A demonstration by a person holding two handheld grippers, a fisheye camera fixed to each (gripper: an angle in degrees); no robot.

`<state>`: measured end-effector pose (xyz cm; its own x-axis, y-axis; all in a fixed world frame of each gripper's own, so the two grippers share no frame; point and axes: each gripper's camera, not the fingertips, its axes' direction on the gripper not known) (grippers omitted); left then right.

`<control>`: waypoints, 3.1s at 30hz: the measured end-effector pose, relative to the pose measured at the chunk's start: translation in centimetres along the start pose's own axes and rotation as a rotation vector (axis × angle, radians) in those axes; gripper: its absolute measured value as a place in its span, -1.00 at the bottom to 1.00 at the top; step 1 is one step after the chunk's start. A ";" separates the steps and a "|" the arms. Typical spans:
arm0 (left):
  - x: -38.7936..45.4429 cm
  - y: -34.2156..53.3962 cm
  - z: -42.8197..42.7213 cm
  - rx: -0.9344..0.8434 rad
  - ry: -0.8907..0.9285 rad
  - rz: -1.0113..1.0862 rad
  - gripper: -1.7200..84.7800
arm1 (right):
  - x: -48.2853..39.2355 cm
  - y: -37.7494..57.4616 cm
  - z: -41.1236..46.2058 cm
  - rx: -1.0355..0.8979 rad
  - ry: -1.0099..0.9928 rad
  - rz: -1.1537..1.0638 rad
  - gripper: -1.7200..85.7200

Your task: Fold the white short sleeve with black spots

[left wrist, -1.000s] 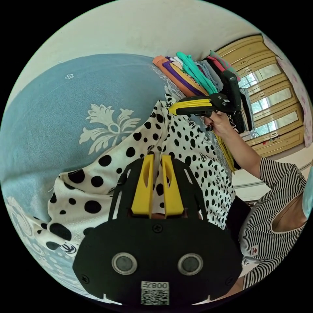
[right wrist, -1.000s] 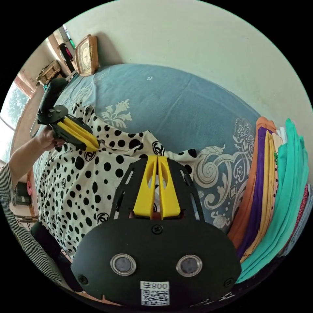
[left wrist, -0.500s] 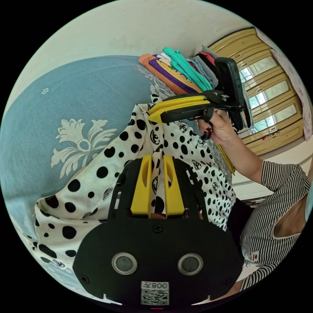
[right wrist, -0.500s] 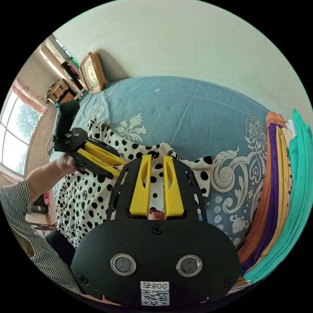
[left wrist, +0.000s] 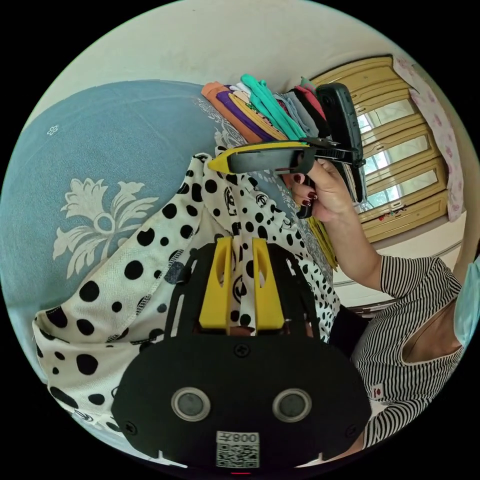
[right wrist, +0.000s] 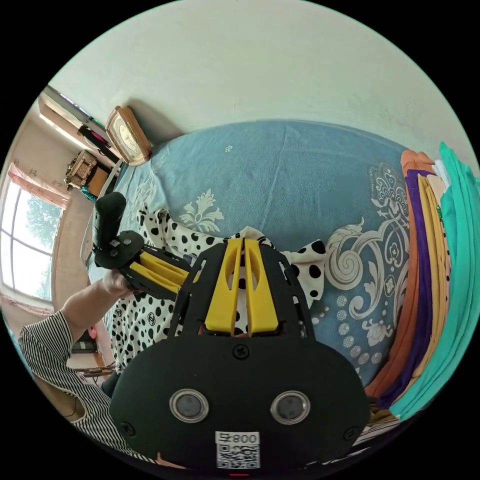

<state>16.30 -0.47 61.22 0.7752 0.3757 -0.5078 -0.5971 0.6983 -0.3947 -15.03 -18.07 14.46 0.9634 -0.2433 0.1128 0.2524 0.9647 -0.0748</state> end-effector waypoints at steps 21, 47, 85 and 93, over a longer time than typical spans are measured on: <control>-2.3 0.3 -3.2 0.124 0.163 -0.233 -0.93 | -5.0 -2.8 1.6 -0.180 0.252 -0.125 -0.95; 5.4 15.0 -19.4 0.284 -0.548 -0.365 -0.94 | -0.8 5.2 0.2 -0.005 0.176 -0.018 -0.91; 19.9 23.6 -28.6 0.373 -0.655 -0.375 -0.96 | -0.5 18.5 -6.4 0.117 -0.011 -0.027 -0.96; 21.9 25.3 -32.6 0.400 -0.680 -0.384 -0.96 | 2.6 21.6 -9.4 0.164 0.068 0.072 -0.96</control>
<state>11.40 5.60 15.16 0.9386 0.2639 0.2221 -0.2517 0.9643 -0.0819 -6.19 1.22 3.86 0.9837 -0.1739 0.0452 0.1698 0.9820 0.0828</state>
